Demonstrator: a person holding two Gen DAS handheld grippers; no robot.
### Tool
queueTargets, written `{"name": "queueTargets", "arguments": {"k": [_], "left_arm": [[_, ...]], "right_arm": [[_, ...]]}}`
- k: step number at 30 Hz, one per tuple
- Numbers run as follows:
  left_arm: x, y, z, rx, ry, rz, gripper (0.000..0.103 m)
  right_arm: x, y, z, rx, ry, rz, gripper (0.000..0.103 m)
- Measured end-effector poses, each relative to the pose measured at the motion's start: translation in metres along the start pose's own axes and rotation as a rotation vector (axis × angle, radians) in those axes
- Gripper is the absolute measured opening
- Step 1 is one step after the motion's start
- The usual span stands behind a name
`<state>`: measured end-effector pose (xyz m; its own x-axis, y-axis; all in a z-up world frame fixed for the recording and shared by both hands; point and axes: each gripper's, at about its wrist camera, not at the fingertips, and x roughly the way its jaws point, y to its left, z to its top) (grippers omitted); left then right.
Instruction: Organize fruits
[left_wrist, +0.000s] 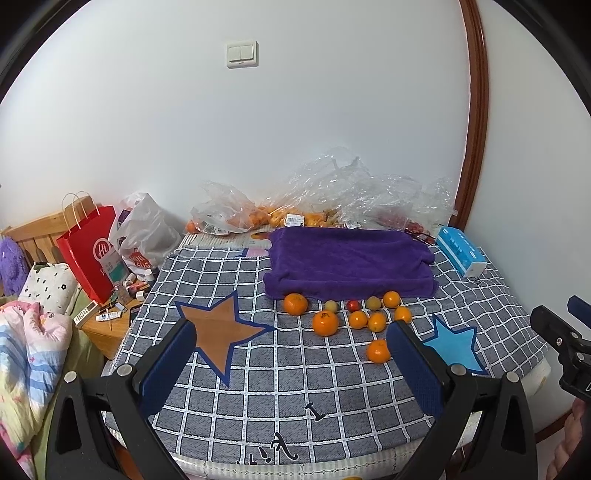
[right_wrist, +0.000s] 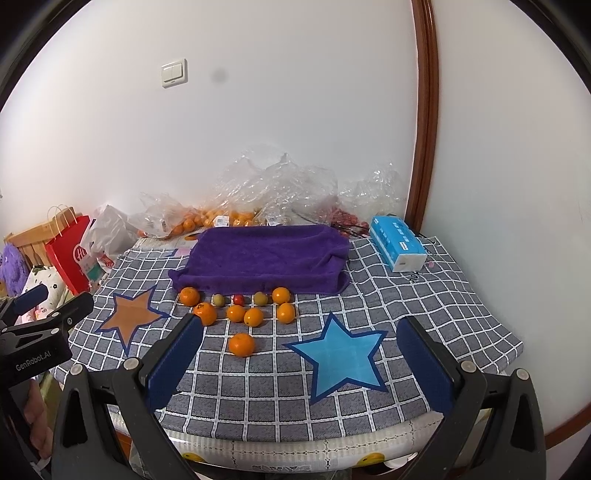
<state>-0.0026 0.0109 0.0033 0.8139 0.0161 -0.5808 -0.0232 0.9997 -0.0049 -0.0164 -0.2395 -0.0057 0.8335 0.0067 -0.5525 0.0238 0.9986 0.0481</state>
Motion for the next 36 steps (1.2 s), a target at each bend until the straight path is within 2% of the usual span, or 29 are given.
{"name": "queueTargets", "arguments": {"k": [14,22,30,36], "left_arm": [[0.002,-0.002,0.001,0.012,-0.003,0.002,0.103],[0.017,-0.001,0.002,0.014,0.009,-0.005,0.103],[0.053,0.005,-0.002,0.036,0.048,0.001,0.103],[0.098,0.016,-0.011,0.030,0.121,0.027,0.103]], "right_arm": [[0.008,0.005,0.003,-0.017,-0.005,-0.027,0.103],[0.022,0.006,0.005,-0.006,0.002,-0.016,0.103],[0.055,0.005,0.004,-0.009,0.017,-0.024,0.103],[0.104,0.004,-0.009,0.002,0.108,0.021,0.103]]}}
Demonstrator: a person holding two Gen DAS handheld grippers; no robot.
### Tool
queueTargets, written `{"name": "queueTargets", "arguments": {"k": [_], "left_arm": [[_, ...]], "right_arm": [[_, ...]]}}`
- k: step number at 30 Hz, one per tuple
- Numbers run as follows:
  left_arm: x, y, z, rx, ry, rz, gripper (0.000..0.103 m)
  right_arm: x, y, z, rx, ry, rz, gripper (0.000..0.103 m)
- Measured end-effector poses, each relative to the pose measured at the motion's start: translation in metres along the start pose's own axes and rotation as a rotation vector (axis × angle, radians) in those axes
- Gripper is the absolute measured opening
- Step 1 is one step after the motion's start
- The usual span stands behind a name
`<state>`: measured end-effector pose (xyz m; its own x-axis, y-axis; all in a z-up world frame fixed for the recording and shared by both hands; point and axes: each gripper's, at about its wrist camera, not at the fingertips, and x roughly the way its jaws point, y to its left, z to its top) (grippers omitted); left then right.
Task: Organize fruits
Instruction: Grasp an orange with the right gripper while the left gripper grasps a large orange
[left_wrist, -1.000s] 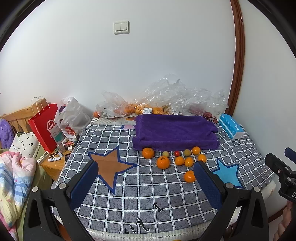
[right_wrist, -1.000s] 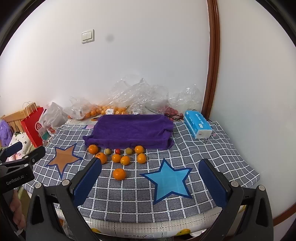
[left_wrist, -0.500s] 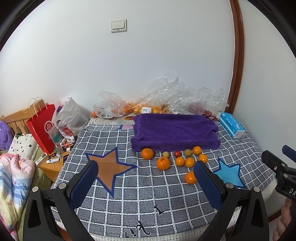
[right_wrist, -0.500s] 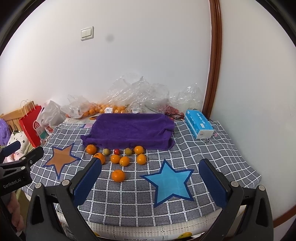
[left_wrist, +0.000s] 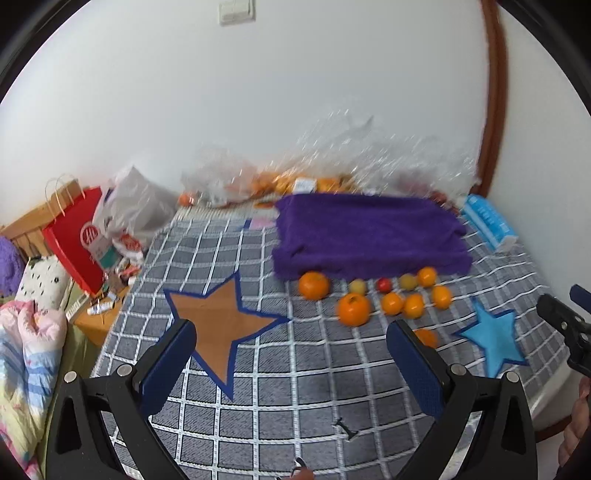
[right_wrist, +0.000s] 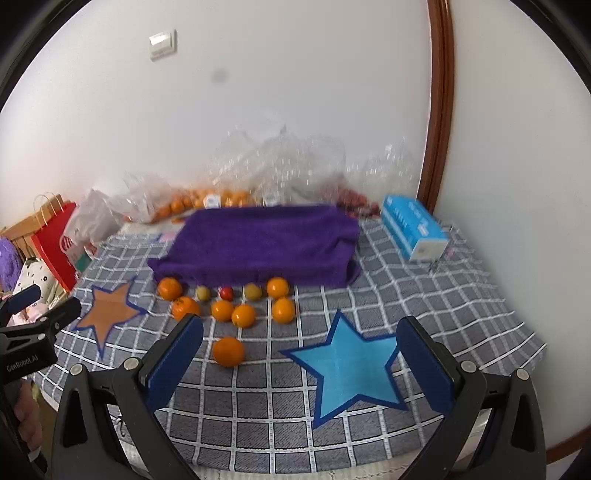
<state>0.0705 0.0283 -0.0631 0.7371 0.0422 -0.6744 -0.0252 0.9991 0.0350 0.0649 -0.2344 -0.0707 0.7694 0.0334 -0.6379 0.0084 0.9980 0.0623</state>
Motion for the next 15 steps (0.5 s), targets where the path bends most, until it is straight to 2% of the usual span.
{"name": "queueTargets", "arguments": {"k": [2,8,15], "left_arm": [[0.021,0.005,-0.004,-0.010,0.036,0.007,0.103],[0.072,0.019,-0.017,-0.012,0.120,0.024,0.094],[0.099,0.043,-0.025,-0.047,0.160,0.012,0.090]], "right_arm": [[0.021,0.002,-0.006,0.007,0.037,0.024,0.101],[0.077,0.024,-0.026,0.003,0.119,0.116,0.084],[0.128,0.061,-0.047,-0.065,0.226,0.180,0.058]]}}
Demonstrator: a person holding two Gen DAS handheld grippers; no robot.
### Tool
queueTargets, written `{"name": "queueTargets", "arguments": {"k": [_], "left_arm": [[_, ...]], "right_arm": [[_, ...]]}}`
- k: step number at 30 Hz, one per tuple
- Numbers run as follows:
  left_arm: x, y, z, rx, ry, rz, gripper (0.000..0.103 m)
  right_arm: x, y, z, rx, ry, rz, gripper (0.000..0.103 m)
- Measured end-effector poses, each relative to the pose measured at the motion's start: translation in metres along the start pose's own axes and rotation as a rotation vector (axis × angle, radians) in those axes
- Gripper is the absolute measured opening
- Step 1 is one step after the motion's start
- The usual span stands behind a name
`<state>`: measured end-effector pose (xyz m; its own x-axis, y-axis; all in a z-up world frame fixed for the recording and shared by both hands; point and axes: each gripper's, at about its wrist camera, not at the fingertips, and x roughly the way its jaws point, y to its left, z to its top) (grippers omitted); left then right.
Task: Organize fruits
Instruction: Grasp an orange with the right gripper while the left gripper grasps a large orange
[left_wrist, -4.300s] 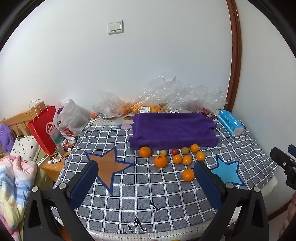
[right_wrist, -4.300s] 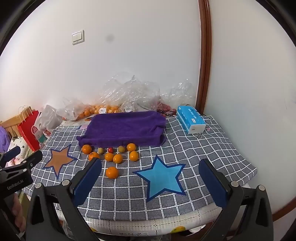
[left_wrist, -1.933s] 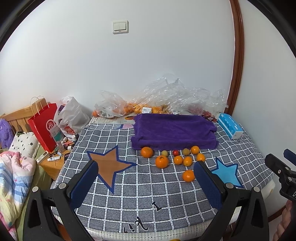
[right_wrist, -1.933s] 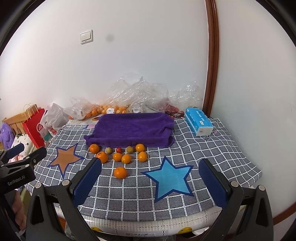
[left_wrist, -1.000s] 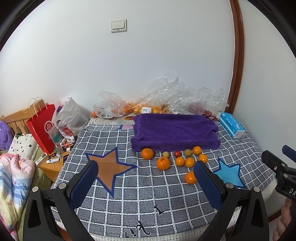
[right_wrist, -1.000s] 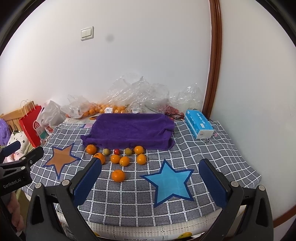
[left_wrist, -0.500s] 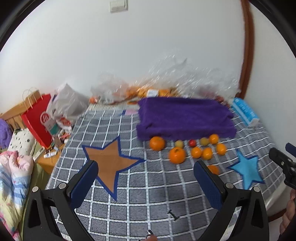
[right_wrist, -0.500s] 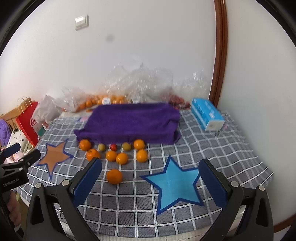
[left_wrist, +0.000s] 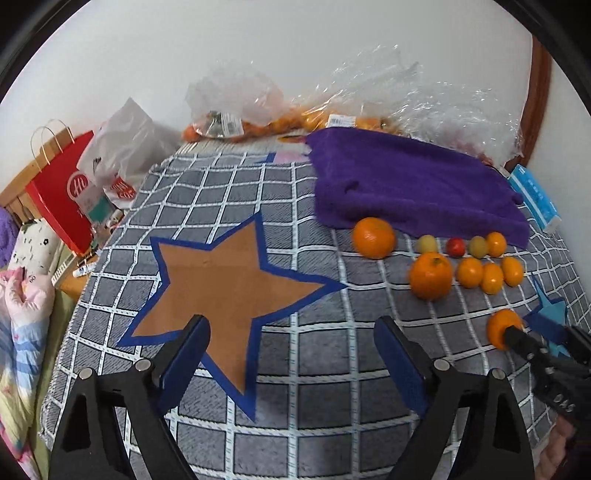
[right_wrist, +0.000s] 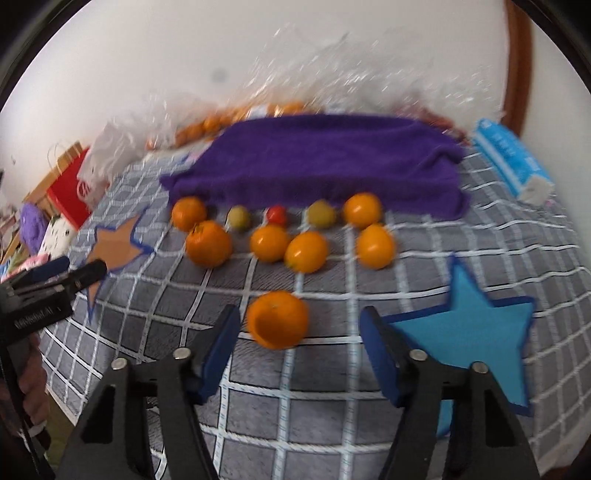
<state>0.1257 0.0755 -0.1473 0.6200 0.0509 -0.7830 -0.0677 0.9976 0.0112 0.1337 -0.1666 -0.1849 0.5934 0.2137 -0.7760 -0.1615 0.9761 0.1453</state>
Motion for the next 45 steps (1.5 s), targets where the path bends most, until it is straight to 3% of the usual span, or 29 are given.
{"name": "queueTargets", "arguments": {"k": [5,11,18,25,33,36,37,38,45], "left_arm": [[0.019,0.004,0.002,0.011,0.021,-0.017,0.085],[0.033,-0.013,0.008,0.019,0.046,-0.117,0.081],[0.038,-0.056,0.020,0.079,0.028,-0.226,0.081],[0.052,-0.097,0.022,0.168,0.046,-0.222,0.077],[0.068,-0.110,0.025,0.190,0.044,-0.193,0.067],[0.070,-0.114,0.027,0.199,0.028,-0.183,0.056],[0.070,-0.115,0.028,0.200,0.027,-0.201,0.043],[0.070,-0.116,0.028,0.199,0.033,-0.217,0.041],[0.060,-0.119,0.024,0.206,0.053,-0.231,0.041]], "right_arm": [[0.022,0.014,-0.003,-0.028,0.025,-0.023,0.041],[0.015,0.012,-0.004,-0.068,0.002,-0.061,0.041],[-0.002,-0.029,-0.001,-0.026,-0.014,-0.143,0.041],[0.006,-0.049,-0.007,0.010,0.016,-0.119,0.041],[0.010,-0.052,-0.011,-0.016,0.010,-0.094,0.042],[0.010,-0.054,-0.011,-0.009,0.010,-0.085,0.041],[0.010,-0.054,-0.011,-0.010,0.011,-0.084,0.041],[0.010,-0.054,-0.010,-0.009,0.012,-0.084,0.041],[0.008,-0.050,-0.003,-0.003,0.018,-0.068,0.041]]}}
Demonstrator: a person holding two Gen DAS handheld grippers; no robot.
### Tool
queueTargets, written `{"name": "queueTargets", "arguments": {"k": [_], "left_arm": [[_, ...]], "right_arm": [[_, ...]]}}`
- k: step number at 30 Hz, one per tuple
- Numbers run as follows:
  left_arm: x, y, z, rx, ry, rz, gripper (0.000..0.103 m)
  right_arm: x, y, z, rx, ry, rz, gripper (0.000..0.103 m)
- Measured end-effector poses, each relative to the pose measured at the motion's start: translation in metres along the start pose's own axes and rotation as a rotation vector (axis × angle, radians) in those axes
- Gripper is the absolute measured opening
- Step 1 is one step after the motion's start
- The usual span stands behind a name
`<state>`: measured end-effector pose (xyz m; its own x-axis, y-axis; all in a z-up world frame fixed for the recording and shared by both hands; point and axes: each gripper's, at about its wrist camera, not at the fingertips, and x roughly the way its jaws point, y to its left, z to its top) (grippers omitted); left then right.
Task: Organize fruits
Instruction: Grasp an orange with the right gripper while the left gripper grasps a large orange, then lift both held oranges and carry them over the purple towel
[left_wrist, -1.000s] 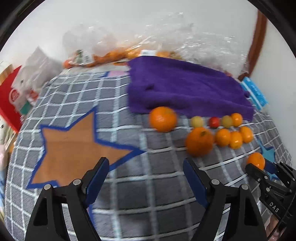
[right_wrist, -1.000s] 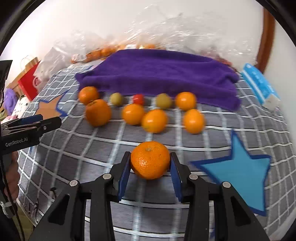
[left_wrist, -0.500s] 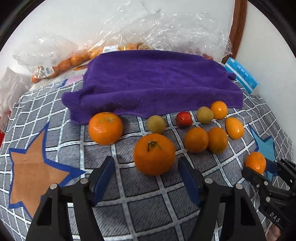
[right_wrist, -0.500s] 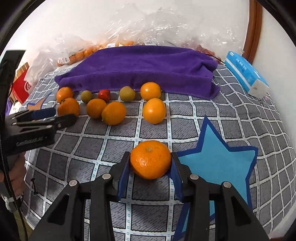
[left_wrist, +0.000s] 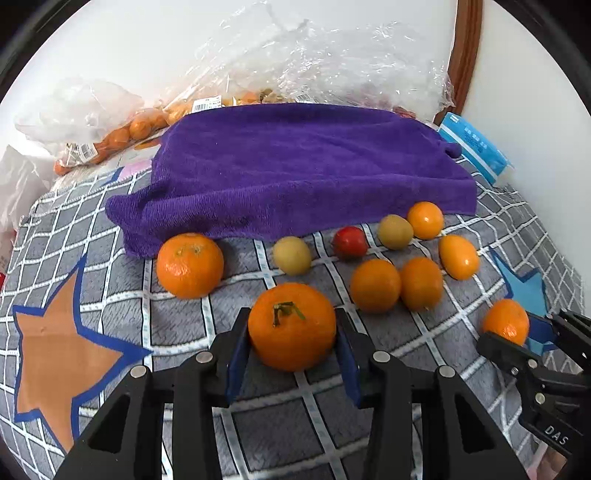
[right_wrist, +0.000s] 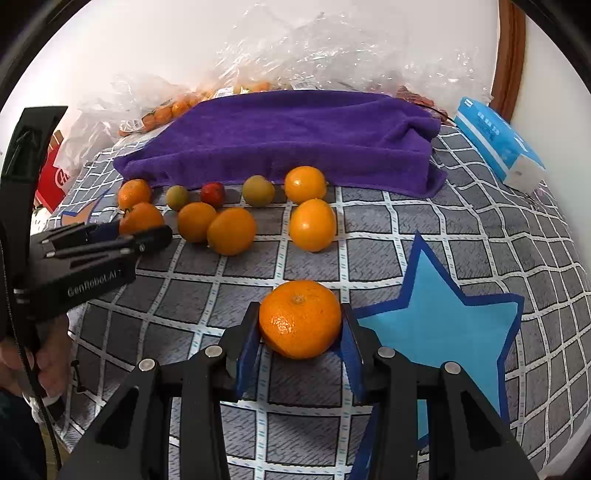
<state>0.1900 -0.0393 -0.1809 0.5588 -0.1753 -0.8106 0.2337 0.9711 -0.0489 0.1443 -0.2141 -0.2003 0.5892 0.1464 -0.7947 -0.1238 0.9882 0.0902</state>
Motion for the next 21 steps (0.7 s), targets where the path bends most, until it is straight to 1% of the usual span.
{"name": "queueTargets", "arguments": {"k": [2,4,9,15,21], "left_arm": [[-0.007,0.001,0.000,-0.011,0.004,-0.011,0.041],[-0.013,0.002,0.002,-0.014,0.005,-0.006,0.041],[-0.034,0.007,0.017,-0.036,-0.012,0.007,0.041],[-0.057,0.019,0.046,-0.069,-0.061,0.020,0.041],[-0.071,0.031,0.080,-0.087,-0.108,0.046,0.041]], "right_arm": [[-0.003,0.002,0.003,-0.006,-0.007,0.001,0.041],[-0.007,0.004,0.007,-0.007,-0.015,0.004,0.041],[-0.018,0.002,0.027,0.003,-0.033,0.021,0.041],[-0.038,-0.001,0.062,0.000,-0.092,0.007,0.041],[-0.055,-0.005,0.100,-0.001,-0.157,0.004,0.041]]}}
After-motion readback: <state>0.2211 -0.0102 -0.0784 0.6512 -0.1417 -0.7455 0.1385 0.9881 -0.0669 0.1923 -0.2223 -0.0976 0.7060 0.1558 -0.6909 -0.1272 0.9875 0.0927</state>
